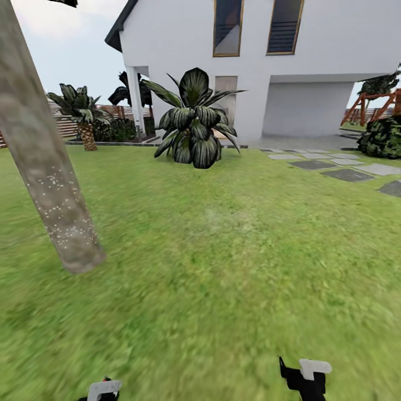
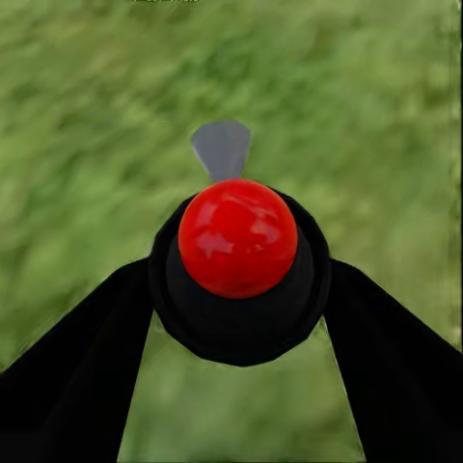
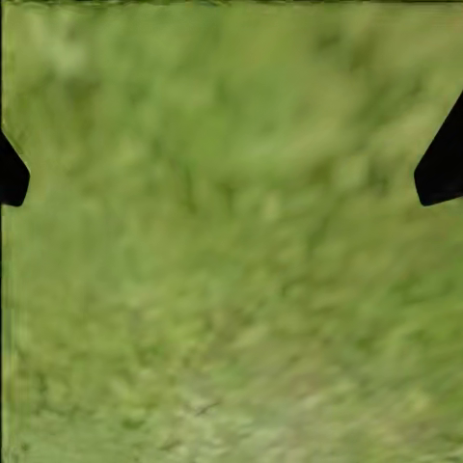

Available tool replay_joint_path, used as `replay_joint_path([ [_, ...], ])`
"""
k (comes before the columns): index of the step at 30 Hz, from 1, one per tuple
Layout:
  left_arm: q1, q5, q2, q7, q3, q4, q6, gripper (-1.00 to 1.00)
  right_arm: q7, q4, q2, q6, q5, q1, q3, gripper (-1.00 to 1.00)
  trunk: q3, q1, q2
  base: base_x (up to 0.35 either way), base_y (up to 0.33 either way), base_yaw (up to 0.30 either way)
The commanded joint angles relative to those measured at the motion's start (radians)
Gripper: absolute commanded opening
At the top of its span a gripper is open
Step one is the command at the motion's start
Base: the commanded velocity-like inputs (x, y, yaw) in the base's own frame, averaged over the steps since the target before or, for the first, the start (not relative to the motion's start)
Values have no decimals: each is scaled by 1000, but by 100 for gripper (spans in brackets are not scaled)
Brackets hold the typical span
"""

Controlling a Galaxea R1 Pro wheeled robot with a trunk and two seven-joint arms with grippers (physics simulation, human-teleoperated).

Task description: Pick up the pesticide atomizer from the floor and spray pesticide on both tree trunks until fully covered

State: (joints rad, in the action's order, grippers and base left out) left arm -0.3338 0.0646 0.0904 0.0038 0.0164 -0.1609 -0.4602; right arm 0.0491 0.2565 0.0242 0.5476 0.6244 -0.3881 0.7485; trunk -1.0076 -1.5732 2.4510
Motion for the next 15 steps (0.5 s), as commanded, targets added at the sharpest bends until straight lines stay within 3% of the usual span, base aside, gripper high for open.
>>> replay_joint_path([
  [1,0,0,-1,-1,0,0,0,-100,0,0,0,0,0,0,0,100,-1,0,0,-8,-274,-278],
  [15,1,0,0,-1,0,0,0,-100,1,0,0,0,0,0,0,100,-13,0,0,-1,-276,-277],
])
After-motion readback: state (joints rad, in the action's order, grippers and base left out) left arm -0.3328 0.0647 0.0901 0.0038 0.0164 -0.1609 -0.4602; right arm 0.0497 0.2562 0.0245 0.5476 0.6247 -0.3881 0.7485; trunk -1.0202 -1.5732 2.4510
